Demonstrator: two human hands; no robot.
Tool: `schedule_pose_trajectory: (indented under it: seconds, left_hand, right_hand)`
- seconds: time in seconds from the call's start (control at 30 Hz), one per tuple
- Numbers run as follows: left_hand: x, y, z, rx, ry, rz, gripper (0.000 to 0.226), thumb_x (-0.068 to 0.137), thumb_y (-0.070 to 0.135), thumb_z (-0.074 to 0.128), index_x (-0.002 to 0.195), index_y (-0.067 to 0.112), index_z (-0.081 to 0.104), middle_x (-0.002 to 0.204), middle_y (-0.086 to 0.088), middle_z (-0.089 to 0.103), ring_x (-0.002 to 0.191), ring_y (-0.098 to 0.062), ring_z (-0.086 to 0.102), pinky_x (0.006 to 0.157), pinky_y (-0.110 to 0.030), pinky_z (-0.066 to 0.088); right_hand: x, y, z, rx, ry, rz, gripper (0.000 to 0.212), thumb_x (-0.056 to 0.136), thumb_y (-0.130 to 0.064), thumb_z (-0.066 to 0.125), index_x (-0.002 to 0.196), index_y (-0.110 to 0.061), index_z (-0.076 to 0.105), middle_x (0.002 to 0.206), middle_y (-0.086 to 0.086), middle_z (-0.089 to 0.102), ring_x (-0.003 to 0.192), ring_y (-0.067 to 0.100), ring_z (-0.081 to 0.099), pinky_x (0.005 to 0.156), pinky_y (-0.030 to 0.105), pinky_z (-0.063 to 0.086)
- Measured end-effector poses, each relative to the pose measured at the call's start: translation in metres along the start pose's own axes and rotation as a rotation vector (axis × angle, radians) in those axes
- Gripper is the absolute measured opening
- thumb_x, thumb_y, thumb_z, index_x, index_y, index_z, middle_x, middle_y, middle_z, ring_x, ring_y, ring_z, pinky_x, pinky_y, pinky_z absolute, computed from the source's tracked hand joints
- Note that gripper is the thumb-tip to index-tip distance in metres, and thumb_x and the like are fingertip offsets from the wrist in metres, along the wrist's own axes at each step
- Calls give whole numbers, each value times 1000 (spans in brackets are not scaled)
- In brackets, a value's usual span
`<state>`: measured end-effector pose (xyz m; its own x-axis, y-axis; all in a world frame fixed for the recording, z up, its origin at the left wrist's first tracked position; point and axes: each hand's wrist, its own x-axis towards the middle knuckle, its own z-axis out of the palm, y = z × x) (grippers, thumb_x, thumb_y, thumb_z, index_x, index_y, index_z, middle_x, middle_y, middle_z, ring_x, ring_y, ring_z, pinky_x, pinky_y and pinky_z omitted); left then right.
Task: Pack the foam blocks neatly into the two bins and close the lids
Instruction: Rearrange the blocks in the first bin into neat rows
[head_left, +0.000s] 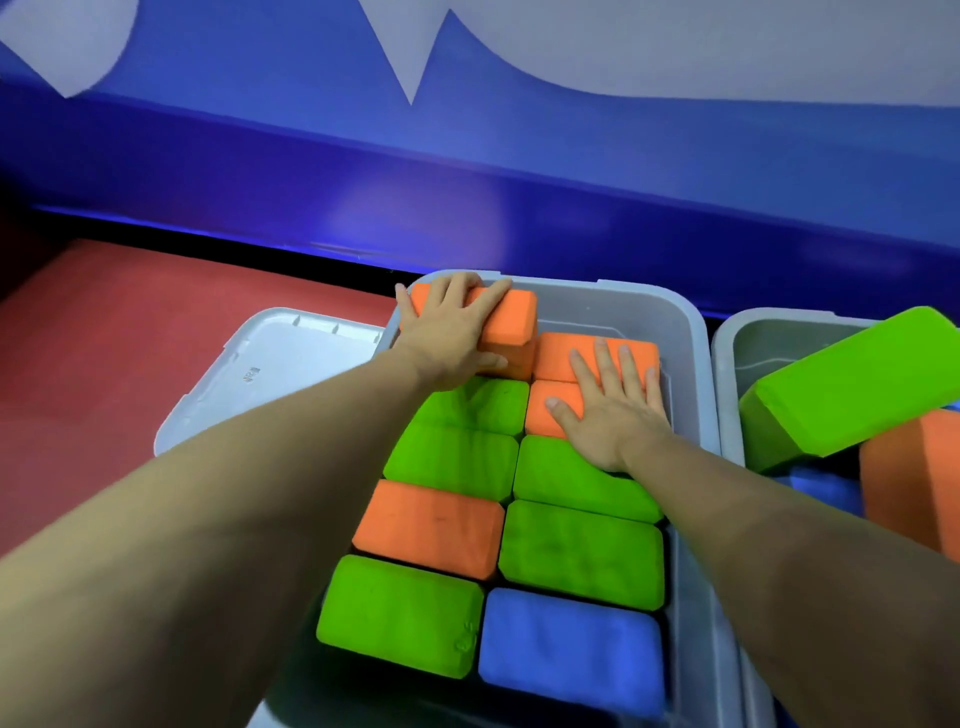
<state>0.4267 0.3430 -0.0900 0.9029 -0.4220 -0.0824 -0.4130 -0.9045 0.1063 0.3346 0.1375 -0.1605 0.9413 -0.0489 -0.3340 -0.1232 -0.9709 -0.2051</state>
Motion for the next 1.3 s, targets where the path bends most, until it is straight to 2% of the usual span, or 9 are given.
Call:
schedule_pose_trajectory:
  seconds: [0.13,0.2,0.3,0.5,0.7,0.87,1.0,1.2,1.3]
  left_hand:
    - [1,5,26,-64,-167,-114,80,93,76,35,160,46,4,168,7,7,156,-15,-2,116,-71,-7]
    - [1,14,43,-105,-162,-159,67,100,69,20,160,47,0,170,10,-1,156,-13,-10,118,-68,-11]
    - [1,13,59,-92,-169,-173,62,103,63,12,159,46,-8,170,10,-15,155,-13,-19,119,-64,-14]
    - [6,13,66,-39,-264,-187,66,102,65,8,158,42,-18,166,7,-29,154,-16,-24,120,-63,-12]
    - [6,12,72,-40,-213,-179,68,101,67,8,158,41,-17,166,6,-28,154,-17,-22,120,-64,-12]
    - [-2,13,80,-44,-90,-152,68,102,63,8,161,36,-13,169,4,-21,155,-17,-19,120,-62,-13]
    - [-16,11,88,-52,21,-100,67,105,57,11,163,28,-6,171,0,-13,157,-18,-13,124,-53,-8]
    - [-65,30,80,-104,-66,-137,66,106,56,16,163,27,-2,171,1,-9,157,-21,-9,125,-51,-5]
    - [-96,48,62,-158,-82,-150,64,107,54,21,163,26,7,172,0,-2,158,-22,1,126,-52,5]
  right_hand:
    - [2,1,1,-16,-11,-5,75,96,-72,14,156,-38,-17,161,-5,-32,148,22,-32,120,51,-19]
    - [2,1,2,-18,-11,-5,75,96,-72,13,156,-39,-17,162,-5,-32,148,22,-32,120,51,-19]
    - [4,1,2,-13,0,-16,75,96,-72,13,156,-39,-17,162,-5,-32,148,22,-32,120,51,-19]
    - [1,-2,3,-8,23,-25,73,97,-70,12,157,-38,-15,163,-5,-30,149,22,-31,120,51,-19]
    - [-3,-4,7,-30,73,-18,73,98,-69,11,158,-35,-15,163,-3,-30,149,24,-30,119,49,-20]
    - [-2,-4,11,-45,107,-15,74,98,-68,10,158,-33,-16,163,0,-30,150,25,-29,118,49,-20]
    - [-5,-4,17,-56,168,-17,73,99,-68,11,159,-32,-11,165,1,-24,151,25,-24,118,49,-18]
    - [-26,-14,18,-6,150,23,70,102,-62,17,160,-29,-3,168,3,-14,154,24,-13,122,45,-10]
    - [-62,-21,7,13,129,-20,68,103,-58,20,161,-26,3,169,2,-5,155,23,-5,125,43,-2]
